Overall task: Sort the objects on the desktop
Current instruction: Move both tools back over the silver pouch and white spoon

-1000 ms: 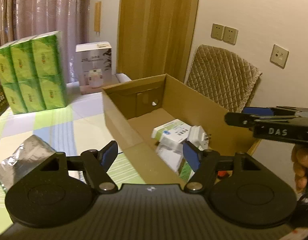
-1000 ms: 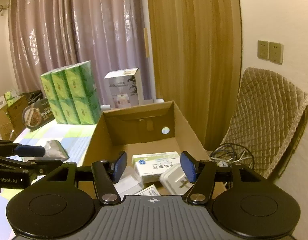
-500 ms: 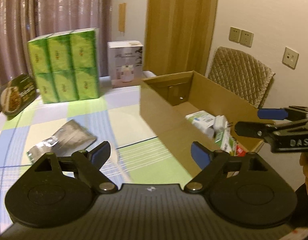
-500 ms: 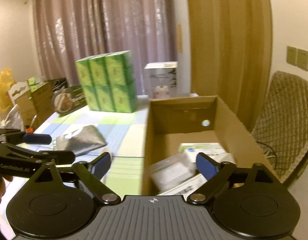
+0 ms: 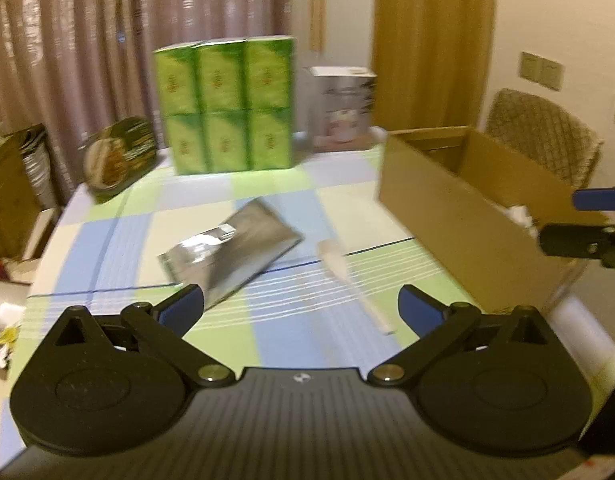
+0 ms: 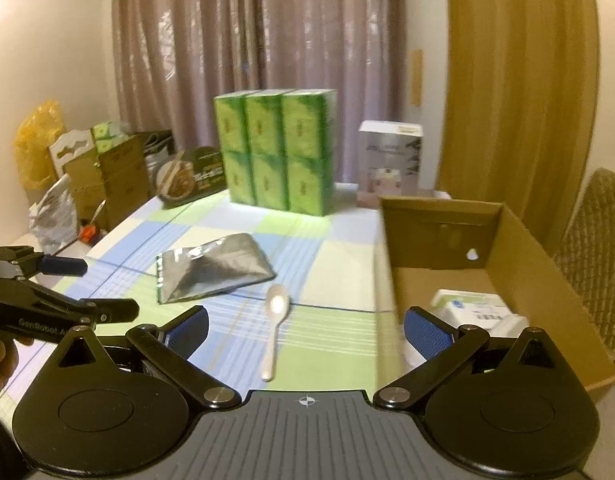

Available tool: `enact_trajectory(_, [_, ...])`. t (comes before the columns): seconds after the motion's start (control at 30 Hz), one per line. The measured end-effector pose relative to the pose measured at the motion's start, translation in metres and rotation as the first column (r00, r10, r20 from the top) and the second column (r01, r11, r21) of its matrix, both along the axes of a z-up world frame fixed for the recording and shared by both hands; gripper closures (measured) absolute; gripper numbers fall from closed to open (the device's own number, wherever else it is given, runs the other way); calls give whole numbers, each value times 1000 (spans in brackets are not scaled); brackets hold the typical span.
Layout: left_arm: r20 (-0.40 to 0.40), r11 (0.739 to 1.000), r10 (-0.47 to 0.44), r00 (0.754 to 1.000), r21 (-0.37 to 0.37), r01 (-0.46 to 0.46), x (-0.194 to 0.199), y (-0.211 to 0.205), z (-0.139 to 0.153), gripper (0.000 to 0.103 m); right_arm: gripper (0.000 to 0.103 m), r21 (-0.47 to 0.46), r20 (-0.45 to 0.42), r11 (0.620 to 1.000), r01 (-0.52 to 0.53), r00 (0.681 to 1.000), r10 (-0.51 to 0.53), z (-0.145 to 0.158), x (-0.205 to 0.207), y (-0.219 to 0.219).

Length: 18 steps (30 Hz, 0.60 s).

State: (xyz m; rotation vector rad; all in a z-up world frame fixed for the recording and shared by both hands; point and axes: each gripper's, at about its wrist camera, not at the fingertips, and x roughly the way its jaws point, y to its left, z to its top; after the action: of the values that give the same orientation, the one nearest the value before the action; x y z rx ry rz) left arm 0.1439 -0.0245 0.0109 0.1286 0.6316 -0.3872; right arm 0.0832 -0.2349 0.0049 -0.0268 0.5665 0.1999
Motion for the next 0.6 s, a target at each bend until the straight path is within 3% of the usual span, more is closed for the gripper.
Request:
enact_trajectory(0.23, [-22,997,80,997,-9,-80,10,44,-15,1,3,-4,-10,998,-61,998,61,-15,12,31])
enact_trajectory(0.33, [-30,995,103,994,-13,-104,16,54,-21,1,19,-3,-38,996,-87,996,87,-26,22,42])
enact_trajectory(0.6, [-42,994,111,993,-3,-111,43,63,-35,1,20,-7,-81,995,-95,992,94,-53,52,56])
